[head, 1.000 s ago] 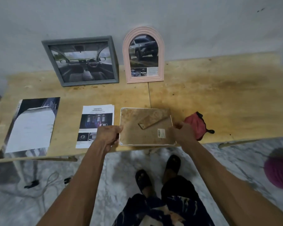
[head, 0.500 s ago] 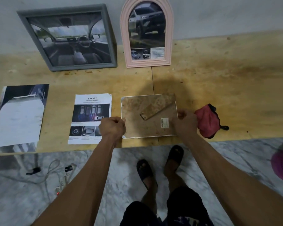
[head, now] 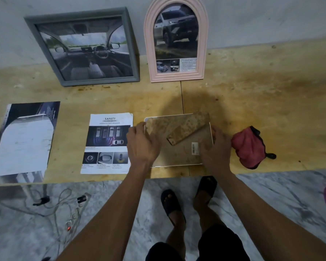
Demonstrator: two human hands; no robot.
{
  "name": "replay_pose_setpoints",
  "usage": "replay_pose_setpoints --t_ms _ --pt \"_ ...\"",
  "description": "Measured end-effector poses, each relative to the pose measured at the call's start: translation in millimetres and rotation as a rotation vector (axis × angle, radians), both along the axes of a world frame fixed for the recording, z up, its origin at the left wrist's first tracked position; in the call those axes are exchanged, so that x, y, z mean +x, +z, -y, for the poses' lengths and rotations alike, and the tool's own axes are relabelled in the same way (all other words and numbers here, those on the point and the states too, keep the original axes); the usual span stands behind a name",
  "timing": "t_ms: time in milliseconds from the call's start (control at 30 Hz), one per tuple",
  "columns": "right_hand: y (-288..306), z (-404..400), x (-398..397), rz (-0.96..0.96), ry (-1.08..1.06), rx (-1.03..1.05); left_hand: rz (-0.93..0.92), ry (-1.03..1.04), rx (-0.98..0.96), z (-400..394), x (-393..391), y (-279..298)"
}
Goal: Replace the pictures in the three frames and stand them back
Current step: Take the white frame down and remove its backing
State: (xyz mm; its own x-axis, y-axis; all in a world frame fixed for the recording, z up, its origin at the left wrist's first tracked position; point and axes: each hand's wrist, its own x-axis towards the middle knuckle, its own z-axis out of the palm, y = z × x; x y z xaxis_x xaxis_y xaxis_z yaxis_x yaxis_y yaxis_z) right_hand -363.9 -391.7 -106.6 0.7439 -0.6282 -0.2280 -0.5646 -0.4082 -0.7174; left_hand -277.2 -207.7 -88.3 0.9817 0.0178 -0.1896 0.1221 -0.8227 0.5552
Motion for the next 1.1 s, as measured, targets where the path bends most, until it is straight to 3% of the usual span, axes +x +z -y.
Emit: replay_pose_setpoints --t_ms 233,467,833,1100 --pt "-11.8 -15.3 -1.5 -0.013 0.031 -0.157 0.085 -0.09 0.214 11.9 5.8 -25.5" --pt "-13.1 -16.8 -1.7 -0.051 0.046 -0.22 0.021 0.013 0.172 20.9 14.3 -17.7" --pt "-11.1 -19.0 0.7 -0.187 0.1 -0.303 -0.3 0.156 0.005 22.1 67.9 -6.3" --pt "-7.2 -20.1 2.0 -0.202 0.102 -0.269 -0.325 0.258 -0.104 17.6 60.1 7.7"
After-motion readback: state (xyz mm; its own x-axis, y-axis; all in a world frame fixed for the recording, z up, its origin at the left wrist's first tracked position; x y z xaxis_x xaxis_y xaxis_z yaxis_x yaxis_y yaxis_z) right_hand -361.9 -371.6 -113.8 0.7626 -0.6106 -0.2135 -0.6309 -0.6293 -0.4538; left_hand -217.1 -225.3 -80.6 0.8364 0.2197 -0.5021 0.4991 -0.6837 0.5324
